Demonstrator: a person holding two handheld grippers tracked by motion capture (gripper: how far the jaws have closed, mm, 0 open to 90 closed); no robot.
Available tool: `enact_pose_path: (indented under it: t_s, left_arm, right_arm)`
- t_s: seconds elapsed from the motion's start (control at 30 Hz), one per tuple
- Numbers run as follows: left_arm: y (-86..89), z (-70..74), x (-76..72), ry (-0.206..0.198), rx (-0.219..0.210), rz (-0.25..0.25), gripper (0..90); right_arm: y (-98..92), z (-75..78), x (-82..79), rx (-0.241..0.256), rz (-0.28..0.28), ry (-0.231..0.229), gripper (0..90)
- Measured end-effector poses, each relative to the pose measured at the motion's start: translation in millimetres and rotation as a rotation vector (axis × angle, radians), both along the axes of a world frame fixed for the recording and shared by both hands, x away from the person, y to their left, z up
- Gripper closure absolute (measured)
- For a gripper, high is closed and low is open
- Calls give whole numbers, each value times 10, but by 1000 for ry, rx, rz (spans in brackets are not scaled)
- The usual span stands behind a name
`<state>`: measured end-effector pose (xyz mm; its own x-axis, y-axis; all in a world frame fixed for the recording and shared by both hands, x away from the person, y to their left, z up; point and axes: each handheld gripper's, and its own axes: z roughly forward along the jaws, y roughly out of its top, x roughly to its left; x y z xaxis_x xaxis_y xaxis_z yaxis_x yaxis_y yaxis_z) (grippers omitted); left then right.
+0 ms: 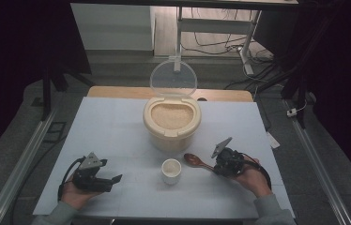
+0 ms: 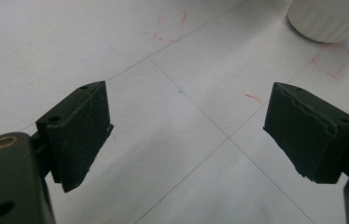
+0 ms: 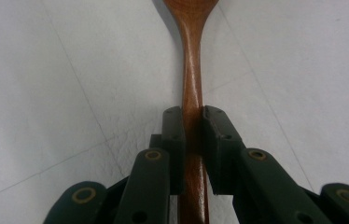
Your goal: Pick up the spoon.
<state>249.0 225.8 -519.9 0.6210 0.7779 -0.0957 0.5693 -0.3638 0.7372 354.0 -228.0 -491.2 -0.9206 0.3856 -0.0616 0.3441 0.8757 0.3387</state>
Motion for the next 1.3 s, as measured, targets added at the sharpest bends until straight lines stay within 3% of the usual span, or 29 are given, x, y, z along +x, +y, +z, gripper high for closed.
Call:
enact_pose_path:
  t_s: [0.33,0.7,0.97,1.3]
  left_arm:
    - [-2,-8,4,3,7,0,144]
    - [1,-14,11,6,9,2,143]
    - [5,-17,15,8,9,3,143]
    - [4,-19,20,10,12,5,143]
  right_arm:
    - [-123,99,-18,64,-16,-13,790]
    - [-223,363,-168,177,38,-35,790]
    - [-167,544,-285,231,88,-61,790]
    - [10,606,-351,250,137,-80,789]
